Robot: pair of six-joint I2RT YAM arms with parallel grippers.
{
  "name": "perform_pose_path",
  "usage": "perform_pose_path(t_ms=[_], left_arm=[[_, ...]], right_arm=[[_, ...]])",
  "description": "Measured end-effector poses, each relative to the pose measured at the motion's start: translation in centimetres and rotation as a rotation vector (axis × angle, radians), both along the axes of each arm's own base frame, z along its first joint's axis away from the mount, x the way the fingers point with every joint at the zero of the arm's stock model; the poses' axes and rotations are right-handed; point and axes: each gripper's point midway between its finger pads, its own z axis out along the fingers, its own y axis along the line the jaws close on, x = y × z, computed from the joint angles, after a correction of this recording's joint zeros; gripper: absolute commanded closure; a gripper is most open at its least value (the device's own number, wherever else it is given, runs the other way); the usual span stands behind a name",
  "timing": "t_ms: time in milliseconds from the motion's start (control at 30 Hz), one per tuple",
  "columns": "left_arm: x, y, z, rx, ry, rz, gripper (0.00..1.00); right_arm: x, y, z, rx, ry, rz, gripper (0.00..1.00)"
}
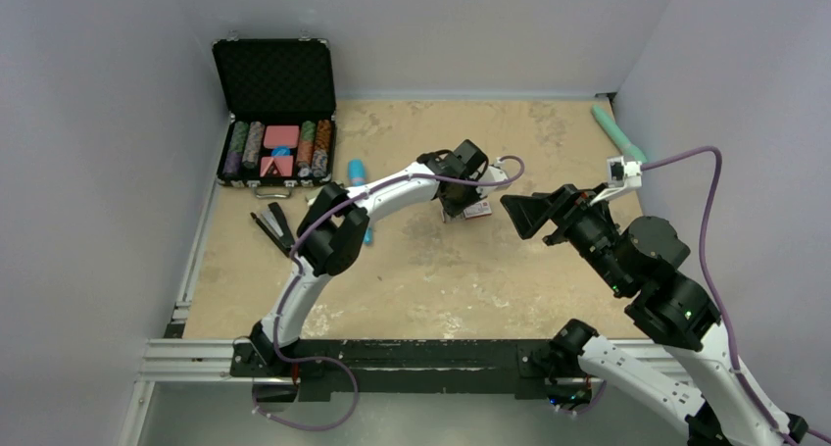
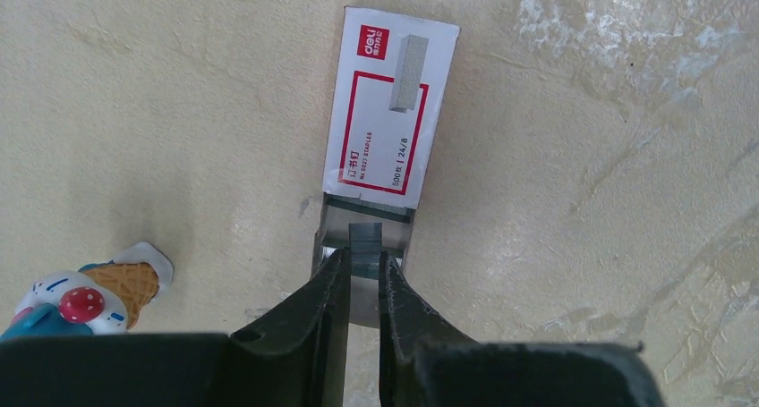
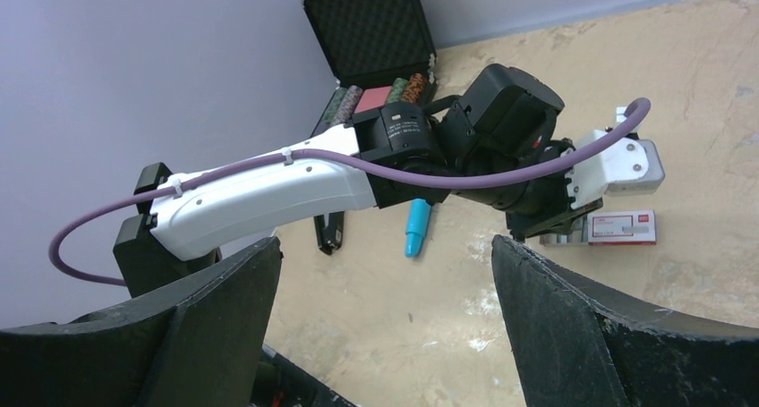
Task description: Unload the staples from the stapler
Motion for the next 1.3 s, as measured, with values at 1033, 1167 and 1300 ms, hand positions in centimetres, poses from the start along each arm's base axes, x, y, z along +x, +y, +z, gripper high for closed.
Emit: perform_pose_path(t_ms=[1033,1167,1300], left_arm=[[0.3,1.3,-1.3,0.057,-0.025,0.004,0.99],[0.2,1.5,-1.3,0.058,-0.026,0.006,0.99],[0.3,1.5,-1.3,0.058,-0.027,0.007,0.93]], right_arm=[[0.0,0.0,-0.3,-0.002,0.003,0.0,0.09],[0.0,0.0,-0.7,-0.006,0.008,0.0,0.09],[0.0,0.0,-0.8,-0.007,0.01,0.0,0.09]])
